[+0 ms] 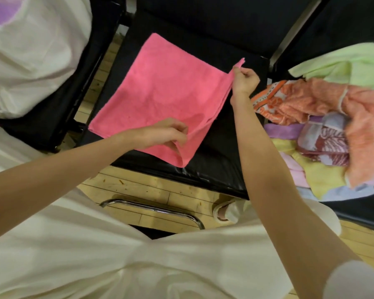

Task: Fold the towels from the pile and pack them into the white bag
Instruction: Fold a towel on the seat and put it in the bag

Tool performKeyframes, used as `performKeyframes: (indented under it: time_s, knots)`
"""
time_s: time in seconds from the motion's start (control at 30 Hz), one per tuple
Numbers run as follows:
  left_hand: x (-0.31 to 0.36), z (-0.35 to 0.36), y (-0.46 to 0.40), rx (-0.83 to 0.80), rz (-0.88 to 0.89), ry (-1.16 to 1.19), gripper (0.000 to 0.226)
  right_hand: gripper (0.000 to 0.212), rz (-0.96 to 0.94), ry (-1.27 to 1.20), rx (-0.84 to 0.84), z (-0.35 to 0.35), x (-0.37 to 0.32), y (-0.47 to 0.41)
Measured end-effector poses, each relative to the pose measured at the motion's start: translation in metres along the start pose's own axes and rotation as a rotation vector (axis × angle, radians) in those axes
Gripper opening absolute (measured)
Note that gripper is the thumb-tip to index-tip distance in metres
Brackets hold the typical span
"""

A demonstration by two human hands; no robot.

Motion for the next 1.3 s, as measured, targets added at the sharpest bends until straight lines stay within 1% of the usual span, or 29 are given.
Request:
performKeyframes:
  time_s: [0.1,0.17,0.23,0.3,0.37,0.43,0.53,0.6,0.67,0.77,0.8,0.83,0.9,0.93,0.97,1.03,1.1,1.17,1.23,1.3]
  knots:
    - [-0.006,-0.025,0.019,0.041,-0.007,0.025,0.034,0.027,-0.040,-0.038,-0.016,0.036,-0.020,0.016]
    - [-0.008,-0.042,0.032,0.069,0.004,0.027,0.026,0.032,-0.068,-0.063,-0.039,0.061,-0.029,0.031]
    - [-0.010,-0.061,0.045,0.100,0.011,0.028,0.021,0.031,-0.091,-0.045,-0.076,0.087,-0.037,0.047]
    - [-0.014,-0.080,0.057,0.128,0.020,0.018,0.021,0.030,-0.126,-0.028,-0.096,0.110,-0.049,0.064]
    - [-0.017,-0.096,0.068,0.146,0.027,0.021,0.022,0.036,-0.171,-0.057,-0.074,0.130,-0.062,0.076]
    - [-0.018,-0.112,0.078,0.161,0.036,0.032,0.023,0.040,-0.177,-0.045,-0.076,0.147,-0.070,0.084]
    - [-0.022,-0.135,0.088,0.206,0.030,0.056,0.025,0.034,-0.129,0.026,-0.203,0.175,-0.071,0.099]
    - [-0.030,-0.151,0.090,0.253,-0.016,0.032,0.028,0.033,-0.121,0.044,-0.249,0.191,-0.071,0.106]
    - [-0.039,-0.162,0.090,0.285,-0.085,-0.082,0.024,0.033,-0.111,0.077,-0.271,0.202,-0.069,0.112]
    - [-0.050,-0.173,0.094,0.373,-0.147,-0.366,0.012,0.029,-0.136,0.152,-0.320,0.211,-0.064,0.118]
    - [-0.051,-0.176,0.096,0.412,-0.146,-0.469,0.011,0.025,-0.149,0.186,-0.327,0.211,-0.062,0.119]
    - [-0.051,-0.177,0.097,0.444,-0.141,-0.566,0.015,0.019,-0.167,0.215,-0.321,0.210,-0.060,0.120]
    - [-0.048,-0.175,0.100,0.492,-0.139,-0.732,0.021,0.003,-0.216,0.241,-0.272,0.203,-0.056,0.123]
    - [-0.046,-0.174,0.101,0.522,-0.135,-0.810,0.020,0.008,-0.252,0.260,-0.256,0.196,-0.052,0.127]
    - [-0.042,-0.171,0.102,0.554,-0.115,-0.887,0.018,0.011,-0.296,0.290,-0.278,0.186,-0.047,0.135]
    - [-0.034,-0.167,0.102,0.609,-0.012,-0.984,0.016,0.013,-0.387,0.361,-0.413,0.170,-0.032,0.157]
    - [-0.028,-0.156,0.100,0.559,0.167,-1.012,0.020,0.013,-0.515,0.437,-0.540,0.142,-0.016,0.178]
    - [-0.025,-0.140,0.097,0.412,0.285,-1.021,0.025,0.011,-0.658,0.541,-0.625,0.112,-0.002,0.196]
    - [-0.026,-0.126,0.094,0.269,0.310,-1.039,0.025,0.013,-0.742,0.638,-0.686,0.084,0.011,0.211]
    - [-0.029,-0.119,0.090,0.196,0.300,-1.063,0.026,0.019,-0.800,0.729,-0.747,0.062,0.020,0.226]
Point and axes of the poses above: each hand's wrist, its own y-axis away from the middle knuckle, its own z-axis out of the palm, x = y × z, the point moved 6 cm from there along -y, towards the middle knuckle, and after that the axes turned 12 degrees about y, right-handed, at the moved point
